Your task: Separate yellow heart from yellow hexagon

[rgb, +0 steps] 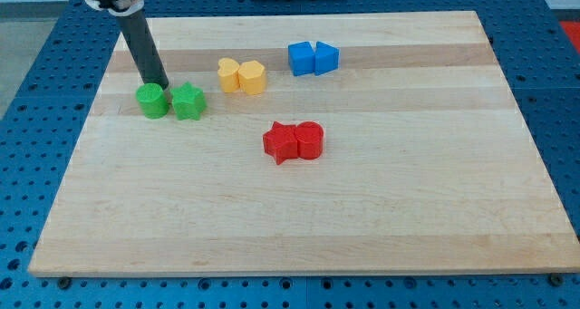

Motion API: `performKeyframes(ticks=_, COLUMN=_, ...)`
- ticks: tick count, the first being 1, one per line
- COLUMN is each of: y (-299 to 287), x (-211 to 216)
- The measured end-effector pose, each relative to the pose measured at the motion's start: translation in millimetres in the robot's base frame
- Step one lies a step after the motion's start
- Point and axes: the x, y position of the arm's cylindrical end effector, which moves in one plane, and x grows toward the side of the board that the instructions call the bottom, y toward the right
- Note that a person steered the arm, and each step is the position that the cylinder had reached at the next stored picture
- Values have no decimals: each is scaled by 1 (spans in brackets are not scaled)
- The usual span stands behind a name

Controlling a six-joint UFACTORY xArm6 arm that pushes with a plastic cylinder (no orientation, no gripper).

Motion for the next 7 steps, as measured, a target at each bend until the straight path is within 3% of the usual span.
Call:
performKeyframes(ticks=1, y=0, x=-1)
performKeyframes(ticks=2, y=2, x=-32)
performKeyframes(ticks=4, y=53, x=-69)
performKeyframes(ticks=7, y=101, x=-48)
